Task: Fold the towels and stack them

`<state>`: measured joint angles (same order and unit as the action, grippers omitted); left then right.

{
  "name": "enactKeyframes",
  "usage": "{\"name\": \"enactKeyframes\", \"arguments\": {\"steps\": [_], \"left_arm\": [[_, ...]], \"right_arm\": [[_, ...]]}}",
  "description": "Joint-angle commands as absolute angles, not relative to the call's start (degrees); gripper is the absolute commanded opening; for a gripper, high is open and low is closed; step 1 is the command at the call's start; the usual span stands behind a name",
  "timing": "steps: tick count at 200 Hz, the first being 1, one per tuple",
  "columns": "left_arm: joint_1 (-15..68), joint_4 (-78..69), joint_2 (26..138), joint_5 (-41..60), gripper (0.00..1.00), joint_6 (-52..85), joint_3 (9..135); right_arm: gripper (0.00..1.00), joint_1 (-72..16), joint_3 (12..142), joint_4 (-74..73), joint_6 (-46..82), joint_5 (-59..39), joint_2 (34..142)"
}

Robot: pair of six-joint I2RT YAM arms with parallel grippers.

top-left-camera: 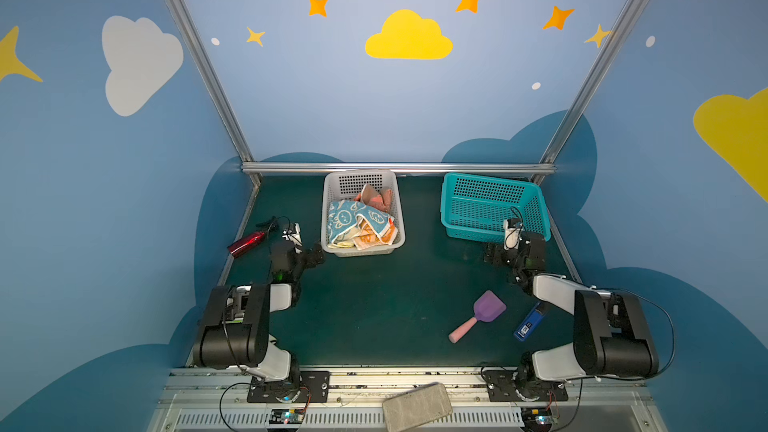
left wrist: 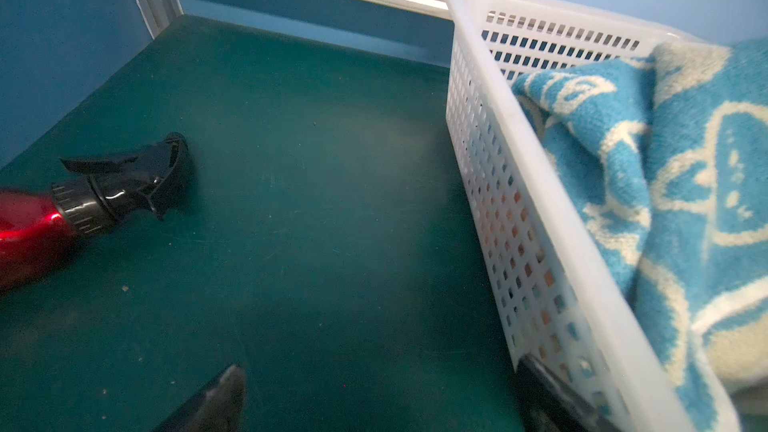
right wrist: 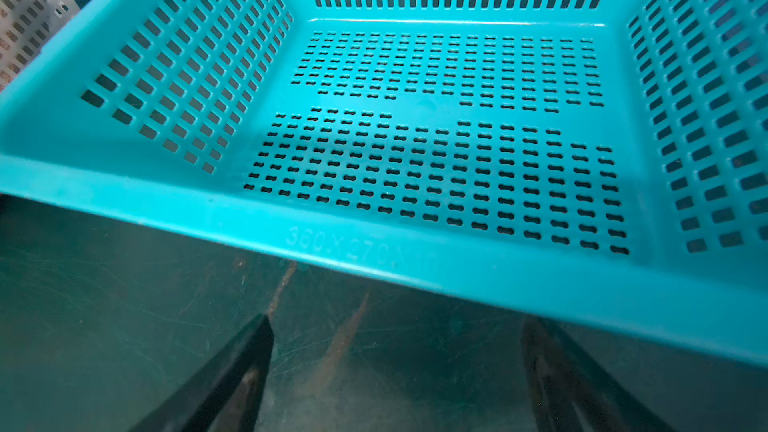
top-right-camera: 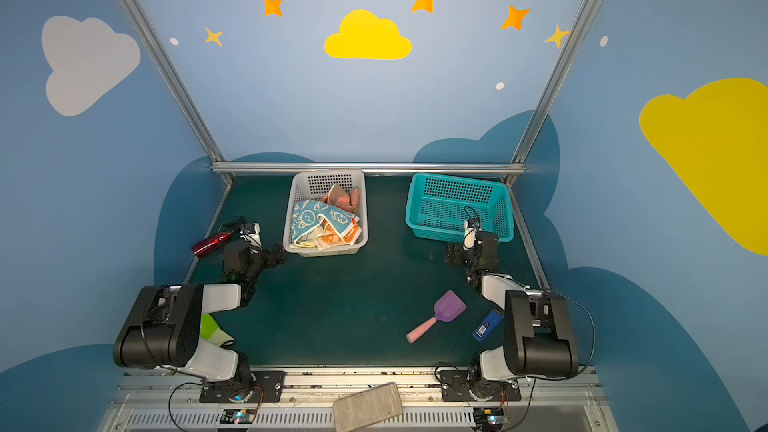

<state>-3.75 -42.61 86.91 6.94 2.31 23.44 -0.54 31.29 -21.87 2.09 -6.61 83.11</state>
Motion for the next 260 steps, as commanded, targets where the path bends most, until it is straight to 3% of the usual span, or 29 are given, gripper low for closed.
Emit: {"name": "enactKeyframes", "arguments": {"steps": [1, 153, 204, 223, 260], "left_arm": [[-3.8, -42.3, 87.1, 8.0, 1.0, 1.9, 24.2], [-3.9, -41.5, 86.3, 5.4, 1.0, 3.1, 24.2], [-3.9, -23.6, 72.4, -0.6, 1.0, 6.1, 26.5], [-3.7, -12.9, 67.2, -7.5, 1.0, 13.5, 29.3], [-1.6, -2.7, 59.3, -10.5, 1.0, 22.7, 33.0]], "right_arm": [[0.89, -0.5, 31.8, -21.9, 1.6, -7.1, 83.0], [0.88, -0.4, 31.5, -22.1, 1.6, -7.3, 82.7], [0.85, -1.8, 33.5, -13.3, 1.8, -4.6, 76.1], [0.85, -3.0, 34.7, -8.1, 2.1, -3.6, 73.6], [0.86, -7.0, 37.0, 1.0, 5.2, -2.0, 68.0]]}}
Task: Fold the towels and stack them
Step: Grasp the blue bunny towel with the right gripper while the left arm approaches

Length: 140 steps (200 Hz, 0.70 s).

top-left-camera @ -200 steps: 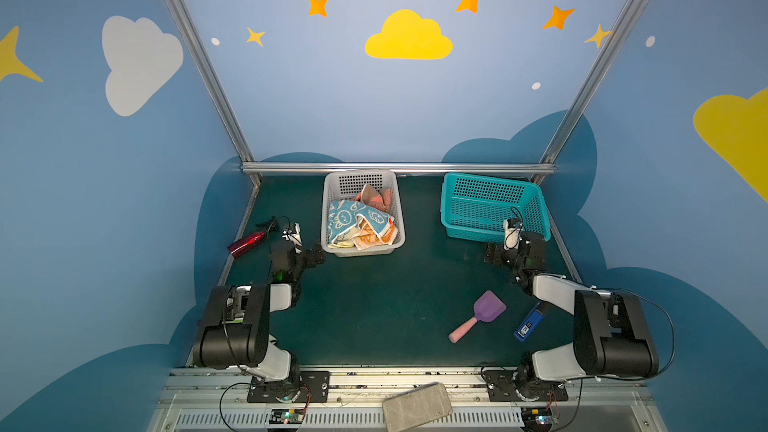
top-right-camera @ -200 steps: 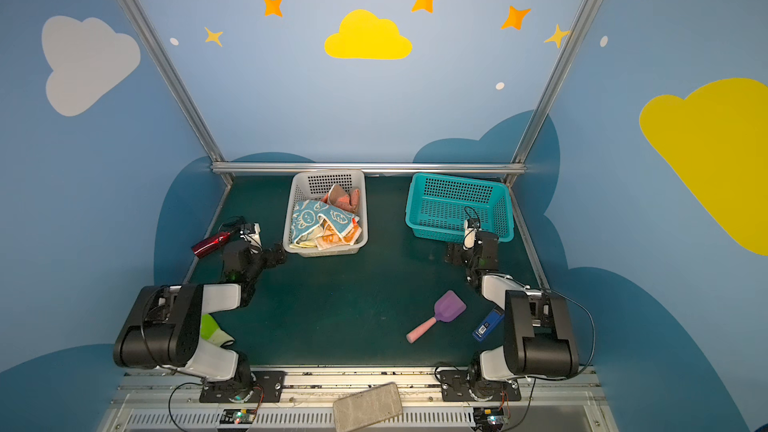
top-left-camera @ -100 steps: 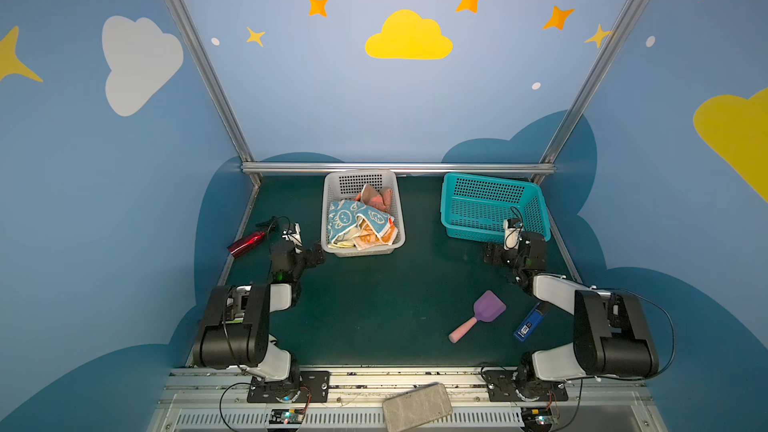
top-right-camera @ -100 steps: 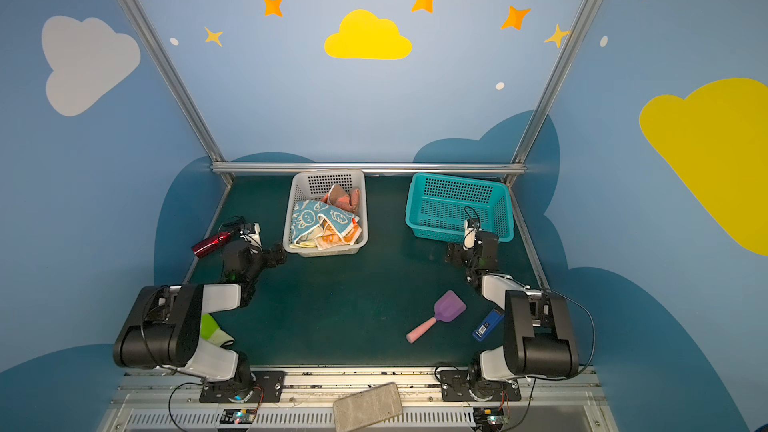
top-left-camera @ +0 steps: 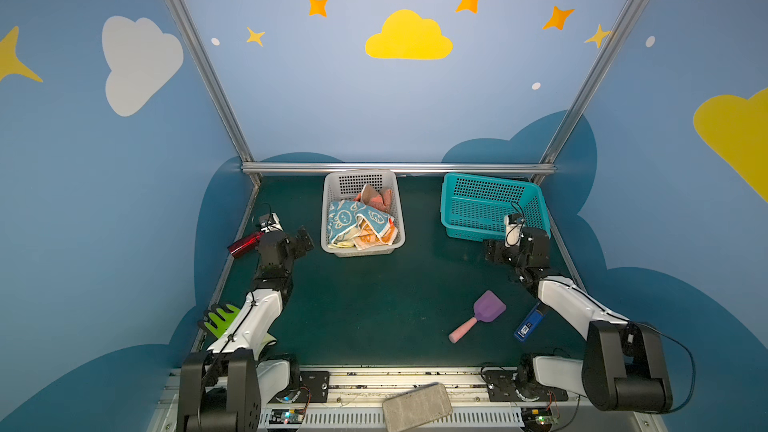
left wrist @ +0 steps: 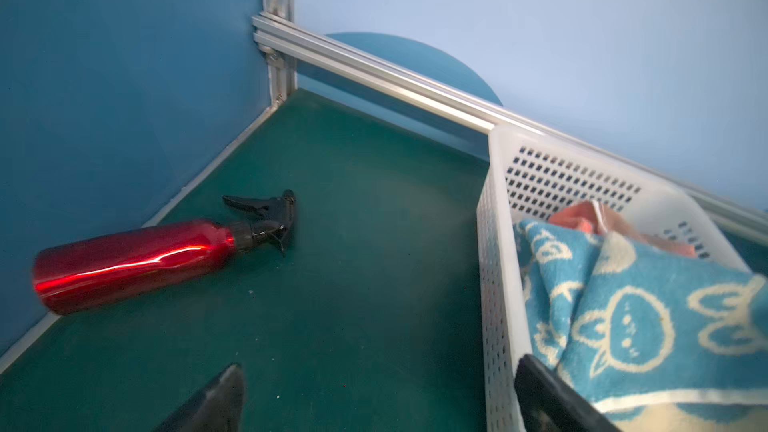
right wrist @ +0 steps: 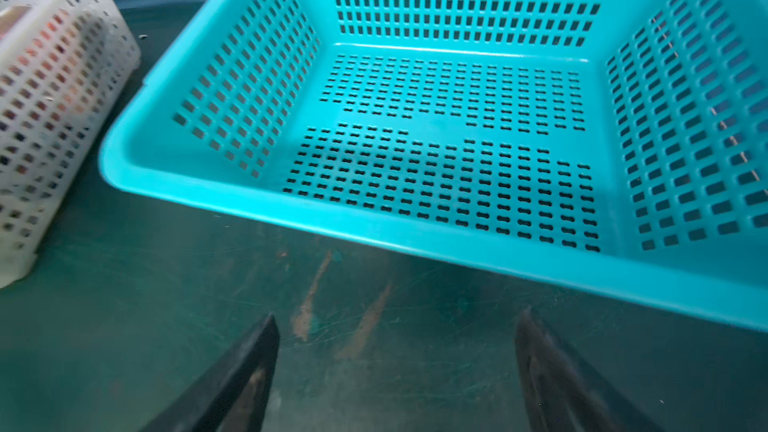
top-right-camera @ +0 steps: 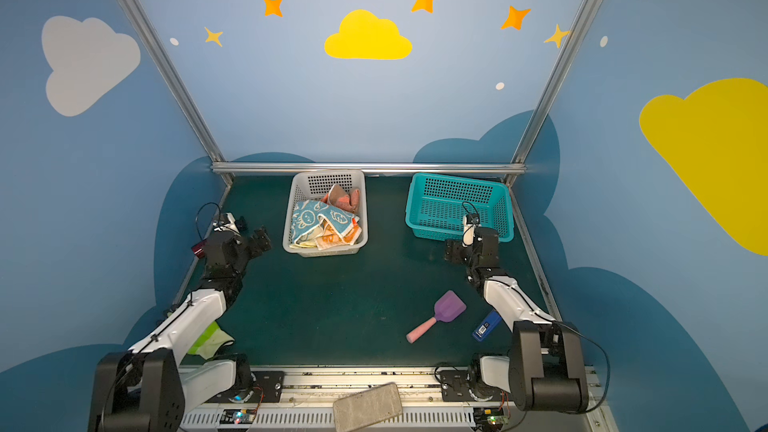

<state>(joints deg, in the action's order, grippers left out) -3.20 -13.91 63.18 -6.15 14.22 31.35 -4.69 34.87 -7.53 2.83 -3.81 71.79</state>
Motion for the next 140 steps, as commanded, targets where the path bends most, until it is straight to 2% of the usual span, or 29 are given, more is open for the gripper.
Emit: {"name": "enactKeyframes", "arguments": {"steps": [1, 29, 75, 105, 140], "left_arm": [[-1.6, -2.5, 59.1, -10.4, 1.0, 22.9, 33.1], [0.3, 3.0, 58.8, -6.1, 1.0, 24.5, 37.5], [5.0, 8.0, 69.7, -0.3, 1.0, 27.7, 45.4], [7.4, 5.7, 72.8, 2.1, 1.0, 30.8, 46.5], [9.8, 7.6, 74.9, 2.3, 1.0, 31.6, 49.1]], "right_arm": [[0.86, -7.2, 37.0, 1.2, 5.3, -2.0, 67.8], [0.86, -10.4, 37.7, 4.9, 7.3, -4.6, 61.9], [0.86, -16.5, 38.0, -0.3, 8.0, -11.4, 57.6], [0.86, -24.1, 46.3, 2.5, 7.7, -10.9, 63.1], [0.85, -32.9, 57.8, 4.2, 4.2, -9.9, 75.1]]}}
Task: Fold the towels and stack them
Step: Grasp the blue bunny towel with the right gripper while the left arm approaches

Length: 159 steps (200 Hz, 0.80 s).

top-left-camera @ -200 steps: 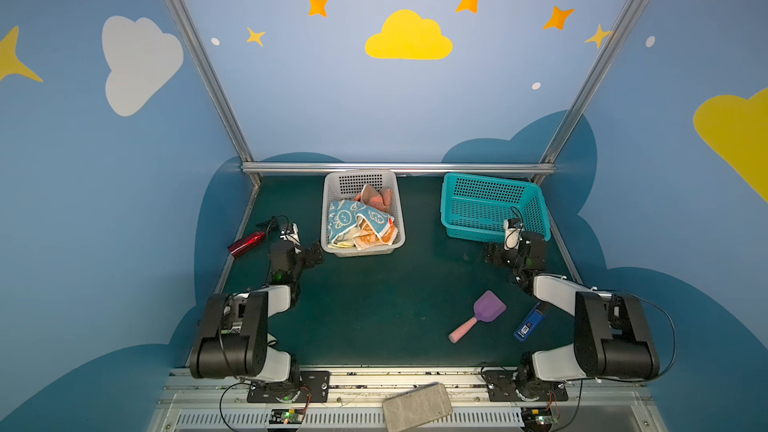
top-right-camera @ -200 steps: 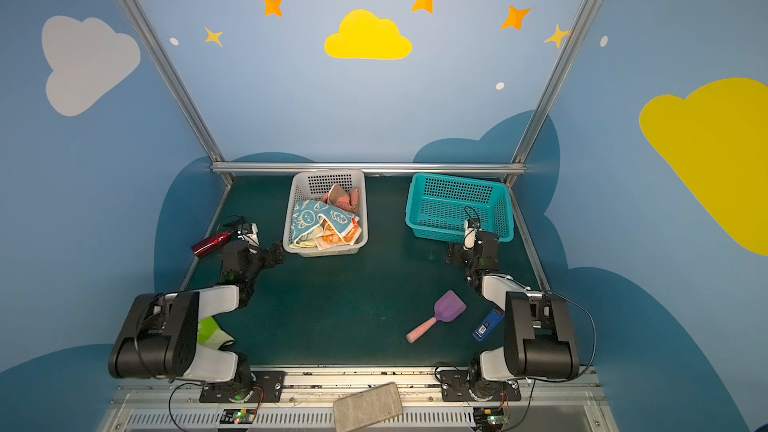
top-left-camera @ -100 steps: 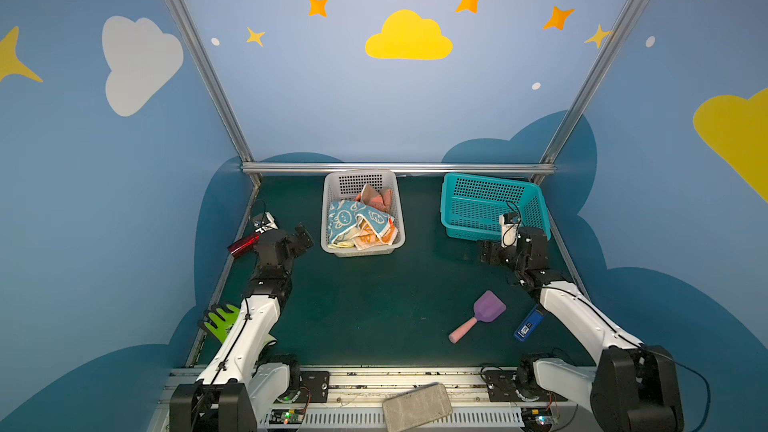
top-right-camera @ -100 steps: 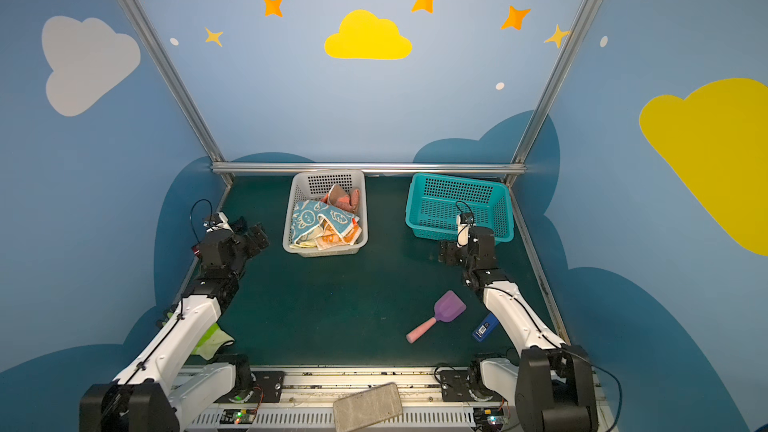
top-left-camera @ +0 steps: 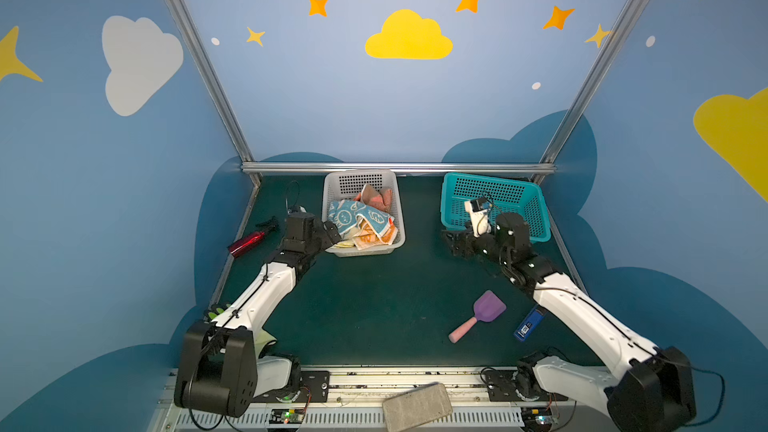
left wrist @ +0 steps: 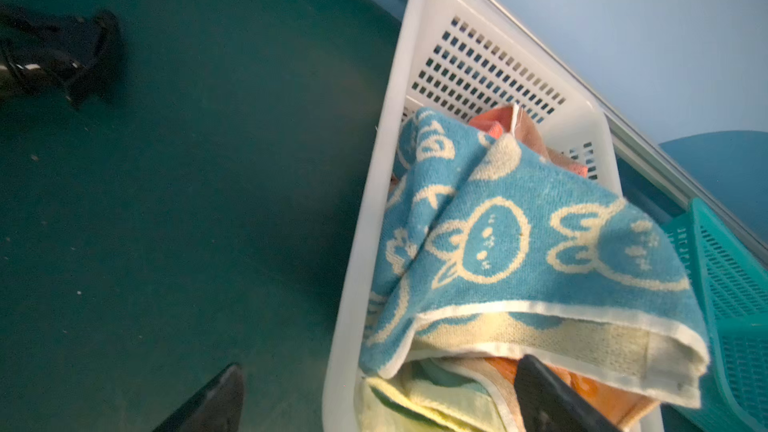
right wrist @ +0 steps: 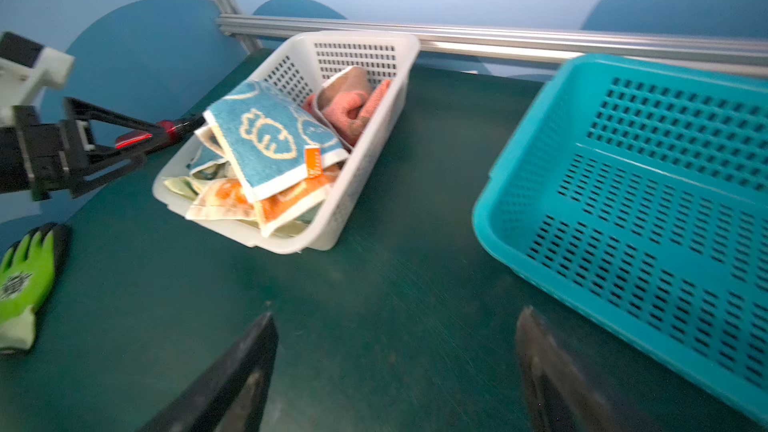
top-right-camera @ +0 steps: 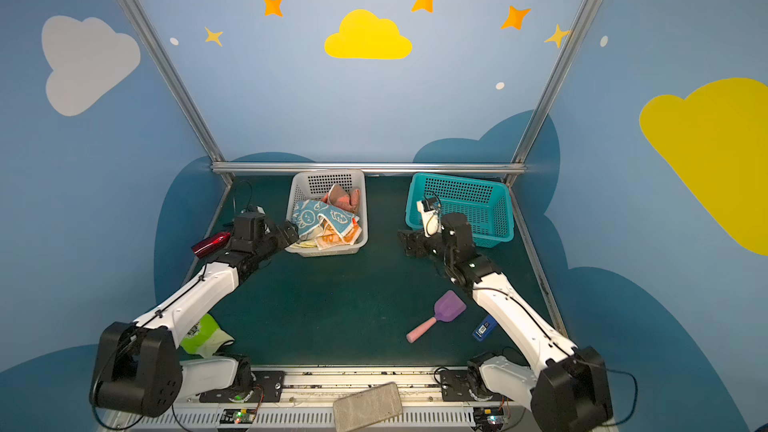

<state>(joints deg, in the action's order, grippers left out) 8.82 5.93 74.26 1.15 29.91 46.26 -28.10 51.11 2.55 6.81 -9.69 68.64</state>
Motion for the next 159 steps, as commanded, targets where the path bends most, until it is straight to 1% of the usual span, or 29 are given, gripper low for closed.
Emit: {"name": "enactKeyframes", "arguments": {"steps": [1, 16, 45, 65, 104, 159], "left_arm": [[9.9, 7.7, 75.0, 2.4, 1.0, 31.6, 49.2], [10.0, 8.5, 75.4, 2.6, 1.0, 32.2, 49.4], [10.0, 11.1, 74.7, 2.2, 1.0, 33.3, 49.6], [10.0, 12.8, 73.5, 1.7, 1.0, 33.6, 49.6], [9.8, 16.1, 71.8, 0.7, 1.0, 34.0, 48.9], [8.9, 15.0, 72.6, 1.6, 1.0, 35.1, 46.5]], "right_arm": [[0.85, -33.1, 58.2, 4.2, 4.0, -9.9, 75.5], [0.82, -36.5, 63.6, 4.3, 0.9, -9.8, 81.0], [0.76, -40.8, 73.4, 3.8, 2.0, -8.2, 91.2], [0.75, -42.1, 79.1, 3.4, 2.0, -8.1, 96.8], [0.74, -44.0, 92.4, 8.9, 1.0, -9.0, 108.5], [0.74, -44.8, 104.5, 14.0, 0.4, -9.6, 119.3]]}}
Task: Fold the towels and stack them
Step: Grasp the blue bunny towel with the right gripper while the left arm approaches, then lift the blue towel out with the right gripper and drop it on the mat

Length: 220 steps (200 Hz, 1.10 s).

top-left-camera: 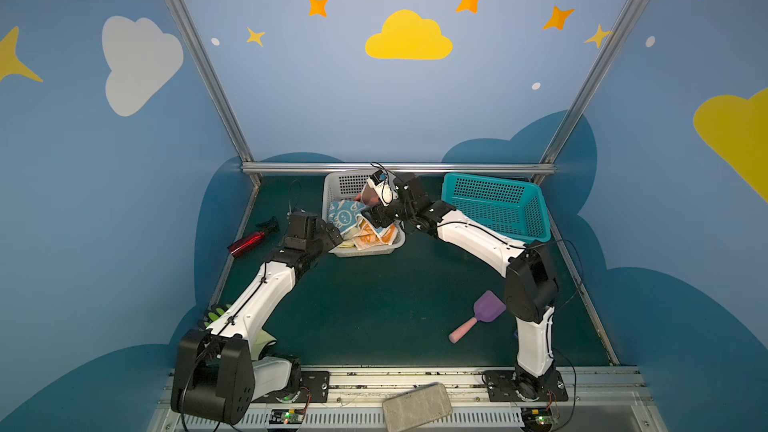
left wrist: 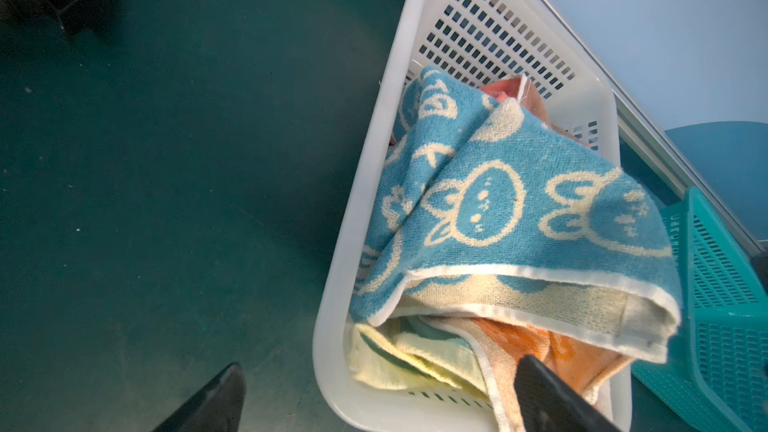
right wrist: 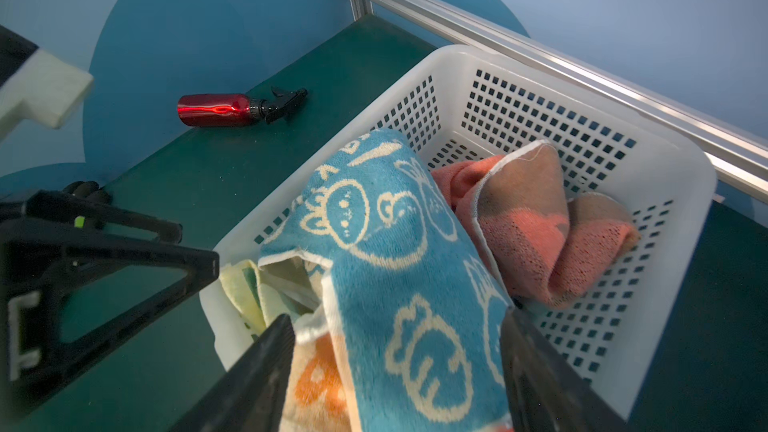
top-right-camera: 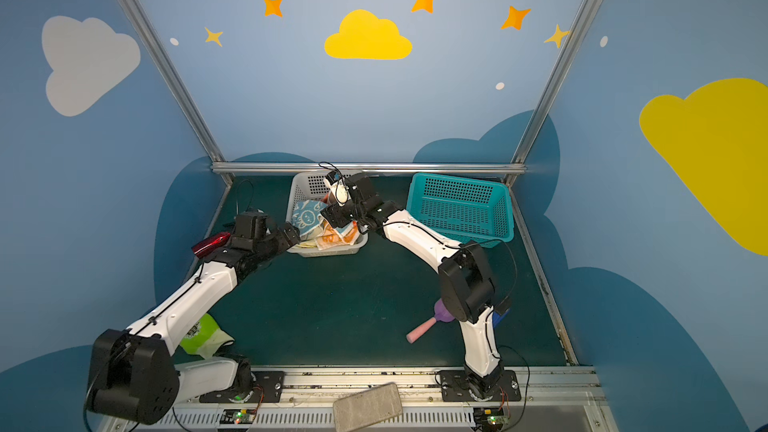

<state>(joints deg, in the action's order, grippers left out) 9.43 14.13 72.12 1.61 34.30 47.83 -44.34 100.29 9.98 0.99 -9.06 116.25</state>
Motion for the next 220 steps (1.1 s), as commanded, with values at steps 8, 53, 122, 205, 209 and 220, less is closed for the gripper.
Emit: {"name": "enactKeyframes", "arguments": {"steps": [8, 53, 122, 205, 209, 220], "left_arm": [[8.8, 14.9, 73.0, 1.9, 1.0, 35.2, 46.6], [8.6, 13.5, 76.0, 2.7, 1.0, 35.8, 46.5], [7.9, 14.9, 79.7, 3.0, 1.0, 34.2, 50.0], [7.1, 14.8, 82.7, -1.3, 1.0, 30.4, 56.4], [7.0, 14.5, 83.4, -1.1, 1.0, 30.2, 56.9], [6.5, 14.1, 85.7, -0.5, 1.0, 29.7, 58.3]], "right_arm": [[0.74, -45.0, 105.5, 14.5, 0.5, -9.8, 120.4], [0.48, -45.4, 109.1, 14.9, 2.1, -8.9, 124.2], [0.0, -44.7, 101.9, 4.5, 3.2, -3.8, 115.5], [0.0, -38.7, 78.3, -4.8, 2.4, 7.0, 84.7], [0.0, -38.5, 77.4, -4.5, 2.2, 7.7, 83.1], [0.0, -37.8, 75.0, -3.4, 1.4, 9.3, 78.8]]}}
